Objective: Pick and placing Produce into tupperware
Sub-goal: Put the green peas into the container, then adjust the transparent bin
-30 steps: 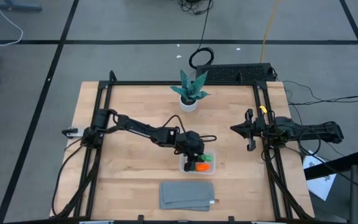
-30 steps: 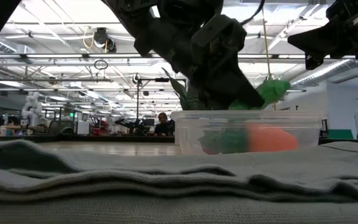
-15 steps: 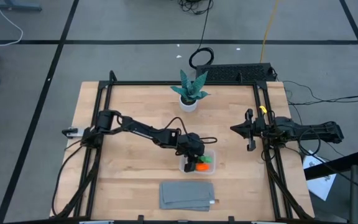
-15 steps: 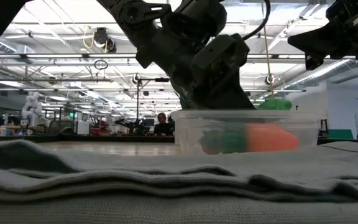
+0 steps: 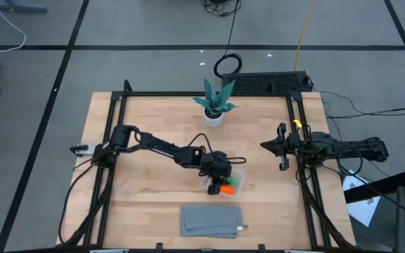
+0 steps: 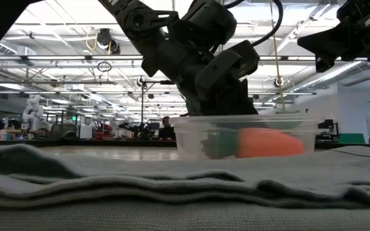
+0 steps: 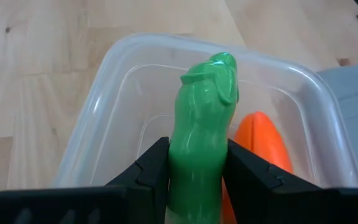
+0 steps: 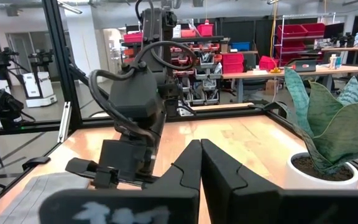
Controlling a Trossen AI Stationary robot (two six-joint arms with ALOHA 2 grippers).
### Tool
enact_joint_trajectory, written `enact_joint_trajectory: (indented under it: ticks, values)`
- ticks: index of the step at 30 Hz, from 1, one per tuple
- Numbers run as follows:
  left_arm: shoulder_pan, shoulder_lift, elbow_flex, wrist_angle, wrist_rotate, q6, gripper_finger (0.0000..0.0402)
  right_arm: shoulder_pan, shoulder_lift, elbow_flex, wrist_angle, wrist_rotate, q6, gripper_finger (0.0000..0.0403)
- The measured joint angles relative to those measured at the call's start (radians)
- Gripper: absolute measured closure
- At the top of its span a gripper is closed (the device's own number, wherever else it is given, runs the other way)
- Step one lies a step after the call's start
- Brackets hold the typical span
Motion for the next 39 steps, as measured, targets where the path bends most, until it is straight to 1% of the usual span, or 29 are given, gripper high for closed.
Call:
enact_joint_trajectory:
  ticks: [10, 13, 19, 23, 29, 34, 35, 37, 39]
  values:
    - [-0.013, 0.000, 0.000, -0.001, 0.003, 0.039, 0.0273, 0.000, 0.000, 0.000, 0.000, 0.000, 0.000, 0.0403]
    - [-0.013, 0.000, 0.000, 0.000, 0.008, 0.038, 0.0251, 0.000, 0.000, 0.000, 0.000, 0.000, 0.000, 0.0403]
    - [-0.014, -0.001, 0.000, 0.012, 0.023, 0.041, 0.0186, 0.000, 0.000, 0.000, 0.000, 0.000, 0.000, 0.0403]
    - [-0.014, -0.006, 0.000, 0.013, 0.023, 0.053, 0.0169, 0.000, 0.000, 0.000, 0.000, 0.000, 0.000, 0.0403]
    - [-0.014, -0.056, -0.001, 0.001, 0.023, 0.065, 0.0172, 0.000, 0.000, 0.000, 0.000, 0.000, 0.000, 0.0403]
    - [-0.014, -0.122, -0.001, -0.060, 0.010, 0.104, 0.0186, 0.000, 0.000, 0.000, -0.001, 0.000, 0.000, 0.0403]
    - [-0.014, -0.138, -0.001, -0.069, -0.001, 0.115, 0.0191, 0.000, 0.000, 0.000, 0.000, 0.000, 0.000, 0.0403]
    - [-0.013, -0.170, 0.000, -0.097, -0.058, 0.146, 0.0205, 0.000, 0.000, 0.000, 0.000, 0.000, 0.000, 0.0403]
    - [0.000, -0.192, 0.000, -0.146, -0.103, 0.189, 0.0228, 0.000, 0.000, 0.000, 0.000, 0.000, 0.000, 0.0403]
